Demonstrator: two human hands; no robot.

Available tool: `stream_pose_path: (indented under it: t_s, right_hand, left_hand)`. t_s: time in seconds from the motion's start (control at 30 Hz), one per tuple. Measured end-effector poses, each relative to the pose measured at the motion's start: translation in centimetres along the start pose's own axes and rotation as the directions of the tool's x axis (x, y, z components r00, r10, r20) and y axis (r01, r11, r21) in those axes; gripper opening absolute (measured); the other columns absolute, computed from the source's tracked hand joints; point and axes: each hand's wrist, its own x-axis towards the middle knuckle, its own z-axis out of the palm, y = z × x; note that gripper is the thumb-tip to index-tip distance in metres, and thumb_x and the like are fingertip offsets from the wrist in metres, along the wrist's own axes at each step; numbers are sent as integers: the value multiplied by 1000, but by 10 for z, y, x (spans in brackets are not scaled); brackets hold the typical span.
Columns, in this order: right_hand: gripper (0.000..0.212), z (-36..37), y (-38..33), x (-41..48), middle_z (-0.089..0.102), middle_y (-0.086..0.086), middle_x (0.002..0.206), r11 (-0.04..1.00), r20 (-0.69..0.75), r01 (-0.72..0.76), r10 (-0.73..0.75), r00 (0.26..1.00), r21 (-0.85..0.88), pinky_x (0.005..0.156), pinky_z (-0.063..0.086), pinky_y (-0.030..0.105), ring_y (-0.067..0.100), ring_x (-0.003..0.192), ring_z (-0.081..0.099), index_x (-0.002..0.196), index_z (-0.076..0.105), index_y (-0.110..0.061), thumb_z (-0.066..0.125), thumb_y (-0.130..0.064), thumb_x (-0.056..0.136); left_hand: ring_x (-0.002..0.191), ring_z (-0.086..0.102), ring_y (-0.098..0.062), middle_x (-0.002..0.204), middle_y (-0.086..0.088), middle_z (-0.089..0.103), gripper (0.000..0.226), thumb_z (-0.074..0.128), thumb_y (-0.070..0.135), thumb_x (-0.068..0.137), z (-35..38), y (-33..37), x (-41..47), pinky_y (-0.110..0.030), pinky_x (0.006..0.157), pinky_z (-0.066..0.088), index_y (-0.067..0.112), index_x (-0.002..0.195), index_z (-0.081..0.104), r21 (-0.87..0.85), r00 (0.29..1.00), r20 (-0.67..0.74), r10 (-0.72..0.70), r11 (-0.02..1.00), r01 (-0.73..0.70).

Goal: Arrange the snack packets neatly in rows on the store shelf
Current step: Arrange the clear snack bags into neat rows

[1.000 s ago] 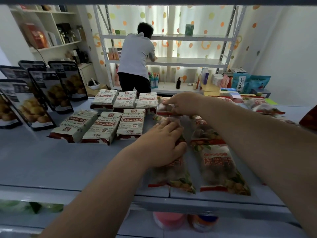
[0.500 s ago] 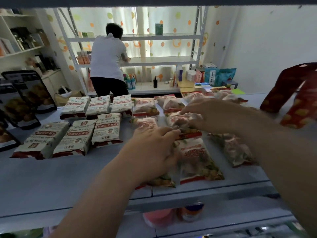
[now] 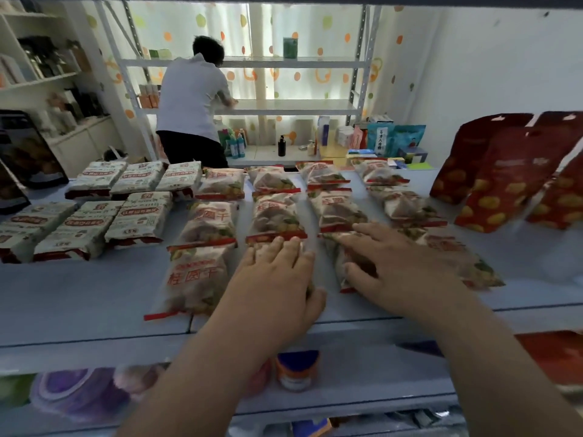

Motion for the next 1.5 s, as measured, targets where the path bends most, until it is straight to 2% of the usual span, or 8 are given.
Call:
stream_pose_path:
  t_s: [0.2,0.53,0.83,0.97,1.1,1.23,1.3,1.5]
  right_hand:
    - [55,6,13,-12,24,-15,159,998,-46,33,-31,998,49,106,37,33,10,142,28,149,33,-44,37,-57,96]
    - [53,6,14,-16,28,-8,156,994,-74,87,-82,994,65,105,36,31,12,141,26,150,32,-37,37,-49,99]
    - [53,22,13,-12,24,1,161,988,-104,101,-90,990,113,116,26,34,19,149,16,152,31,-29,33,-44,101]
    - [52,11,23,-17,24,-2,161,989,-143,128,-117,983,71,116,23,35,18,150,14,151,32,-32,30,-46,102]
    - [57,-5,62,-25,31,1,157,998,-204,24,-12,979,56,114,27,39,22,146,23,148,40,-28,24,-45,96]
    - [48,1,93,-27,16,0,164,990,-65,-130,134,989,53,118,17,42,26,150,9,151,31,-37,30,-40,103]
    - [49,4,97,-28,13,-1,164,986,-16,-160,161,987,55,119,17,41,25,151,7,152,27,-39,29,-42,103]
    - [50,9,93,-30,23,3,161,980,-91,-195,198,976,40,114,28,43,26,148,17,150,32,-37,29,-42,101]
  left_hand:
    - [150,11,-19,164,-1,16,82,1,60,83,8,16,1,-45,120,18,27,154,20,-16,995,-48,-83,996,82]
    - [150,14,-18,163,0,20,75,10,59,87,15,23,2,-43,120,19,27,154,25,-49,988,-104,-117,993,112]
    - [149,20,-21,160,-3,27,74,15,57,88,17,24,3,-43,119,22,23,151,34,-76,984,-142,-106,992,96]
    - [149,16,-21,161,-1,24,75,12,59,87,14,26,1,-46,119,20,27,153,29,-48,985,-127,-112,993,107]
    - [144,30,-23,154,0,39,66,25,57,92,4,42,5,-49,118,23,26,150,34,-35,976,-214,-45,999,38]
    - [139,36,-20,150,2,42,59,39,53,94,3,71,25,-40,112,31,28,147,37,-51,960,-268,81,994,-98]
    - [139,34,-21,150,2,41,58,43,50,94,6,81,34,-40,107,38,29,147,37,-40,963,-248,109,992,-123]
    - [132,43,-24,143,-1,49,49,54,33,90,15,87,42,-36,101,45,23,138,52,-27,956,-269,114,992,-126]
